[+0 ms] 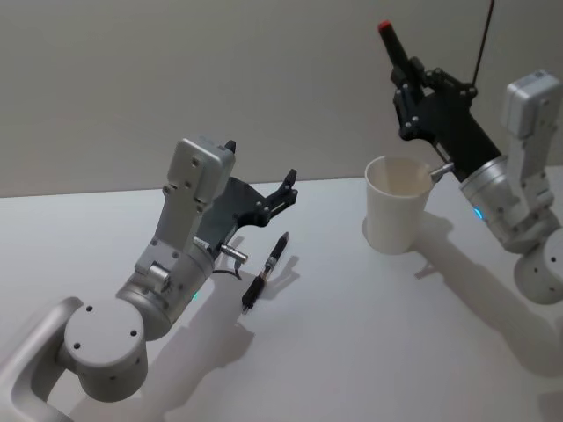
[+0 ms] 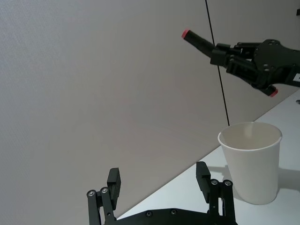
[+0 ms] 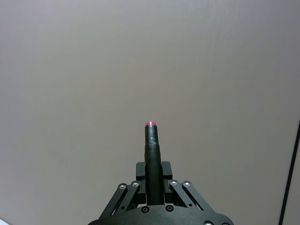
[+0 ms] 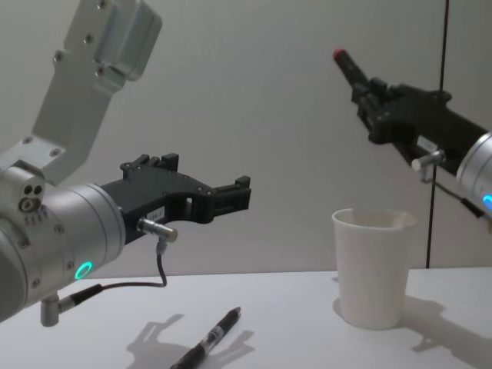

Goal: Place the pen into the pen holder.

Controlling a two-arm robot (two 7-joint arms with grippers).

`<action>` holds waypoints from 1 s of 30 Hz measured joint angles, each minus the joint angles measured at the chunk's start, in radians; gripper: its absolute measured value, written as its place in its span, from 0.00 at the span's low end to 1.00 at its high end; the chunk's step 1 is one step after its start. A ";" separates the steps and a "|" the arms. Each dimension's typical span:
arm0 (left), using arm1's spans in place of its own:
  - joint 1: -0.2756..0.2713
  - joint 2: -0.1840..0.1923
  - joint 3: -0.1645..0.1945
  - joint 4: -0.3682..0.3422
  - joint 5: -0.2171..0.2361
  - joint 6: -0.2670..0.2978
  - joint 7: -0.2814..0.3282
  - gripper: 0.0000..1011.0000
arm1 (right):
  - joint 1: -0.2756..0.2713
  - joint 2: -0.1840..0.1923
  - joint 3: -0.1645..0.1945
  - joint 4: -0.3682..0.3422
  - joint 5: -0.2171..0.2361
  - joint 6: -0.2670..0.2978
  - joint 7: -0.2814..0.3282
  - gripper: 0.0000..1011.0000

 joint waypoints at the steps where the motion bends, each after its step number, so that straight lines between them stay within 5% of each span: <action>1: 0.000 0.000 0.000 0.000 0.000 0.000 0.000 0.99 | 0.003 -0.003 -0.002 0.009 -0.002 -0.002 0.000 0.18; 20: 0.000 0.000 0.000 0.000 0.000 0.000 0.000 0.99 | 0.076 -0.049 -0.033 0.204 -0.049 -0.068 -0.001 0.18; 30: 0.000 0.000 0.000 0.000 0.000 0.000 0.000 0.99 | 0.088 -0.059 -0.040 0.250 -0.056 -0.095 0.003 0.18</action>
